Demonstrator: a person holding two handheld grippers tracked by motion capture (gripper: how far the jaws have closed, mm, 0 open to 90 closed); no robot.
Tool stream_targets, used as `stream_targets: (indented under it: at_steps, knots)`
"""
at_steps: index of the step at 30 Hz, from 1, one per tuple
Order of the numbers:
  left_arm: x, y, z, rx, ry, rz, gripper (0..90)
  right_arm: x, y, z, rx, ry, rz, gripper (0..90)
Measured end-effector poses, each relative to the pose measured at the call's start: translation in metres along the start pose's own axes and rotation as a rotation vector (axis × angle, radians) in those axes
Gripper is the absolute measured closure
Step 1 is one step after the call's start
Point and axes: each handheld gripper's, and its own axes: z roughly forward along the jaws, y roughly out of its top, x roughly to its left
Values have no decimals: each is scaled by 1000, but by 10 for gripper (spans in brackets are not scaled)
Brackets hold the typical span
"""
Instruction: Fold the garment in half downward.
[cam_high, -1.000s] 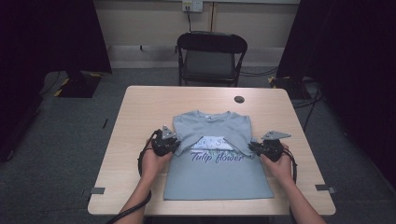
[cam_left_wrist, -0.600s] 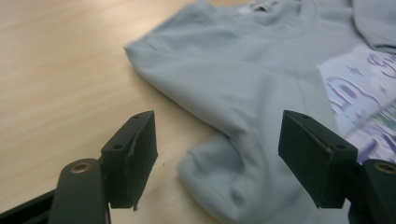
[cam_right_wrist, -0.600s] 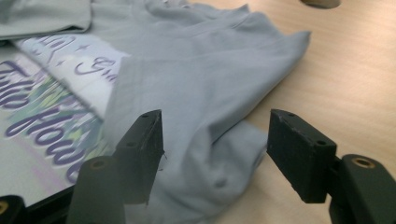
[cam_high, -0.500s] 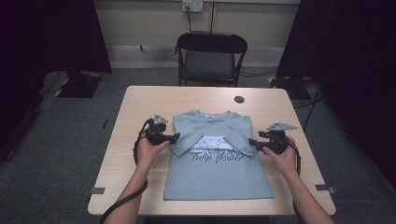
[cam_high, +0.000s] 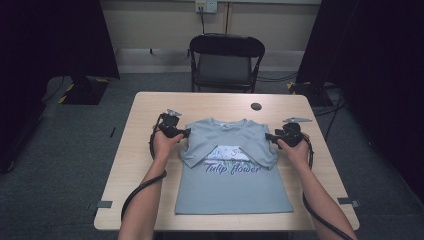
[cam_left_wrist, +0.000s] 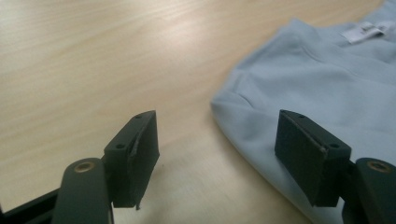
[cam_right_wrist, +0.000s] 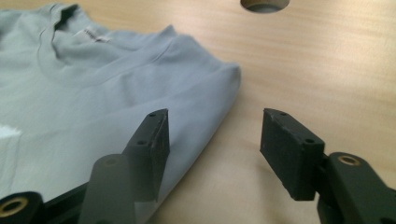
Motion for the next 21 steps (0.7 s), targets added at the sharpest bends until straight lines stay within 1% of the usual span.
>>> stream_targets:
  at_steps: [1,3,4,5,6,7,8,9,10,11,12,13,14,15,16,17,18,19,21]
  knots:
    - [1,1,3,-3,-3,-2,302,-2,2,3,-2,-4,1,426]
    - [1,3,9,13,-13,8,321,-7,7,8,0,-19,13,442]
    - [1,4,11,22,-10,21,322,-9,9,12,1,-19,25,445]
    - [0,4,14,26,-5,25,327,-10,11,15,8,-17,30,449]
    - [-1,4,16,29,-2,18,340,-11,13,19,13,-13,33,463]
    - [-2,5,17,29,-6,23,350,-12,14,22,14,-16,29,467]
    - [-3,5,20,38,-14,37,367,-11,15,24,16,-16,25,496]
    - [-4,5,21,34,-26,34,386,-10,16,27,25,-14,13,526]
    - [-5,5,21,39,-30,25,413,-9,16,29,35,-22,-2,538]
    - [-6,6,22,40,-39,39,456,-8,15,32,46,-28,-12,577]
    - [-8,7,22,45,-57,51,524,-7,14,33,39,-37,-23,631]
    - [-10,7,21,50,-72,54,602,-7,14,34,32,-29,-18,693]
    - [-11,8,21,54,-84,52,671,-6,13,34,29,-14,-19,735]
    - [-12,8,21,57,-94,54,733,-5,14,35,35,-13,-23,774]
    - [-14,8,21,58,-95,53,778,-4,15,35,41,-10,-26,797]
    - [-15,10,21,68,-91,71,802,-2,16,34,46,-14,-36,819]
    - [-17,11,20,76,-88,73,819,-1,17,34,47,-18,-41,831]
    - [-18,13,19,84,-89,81,829,-1,17,33,42,-13,-37,839]
    - [-19,14,15,72,-106,83,835,-1,17,29,21,4,-25,844]
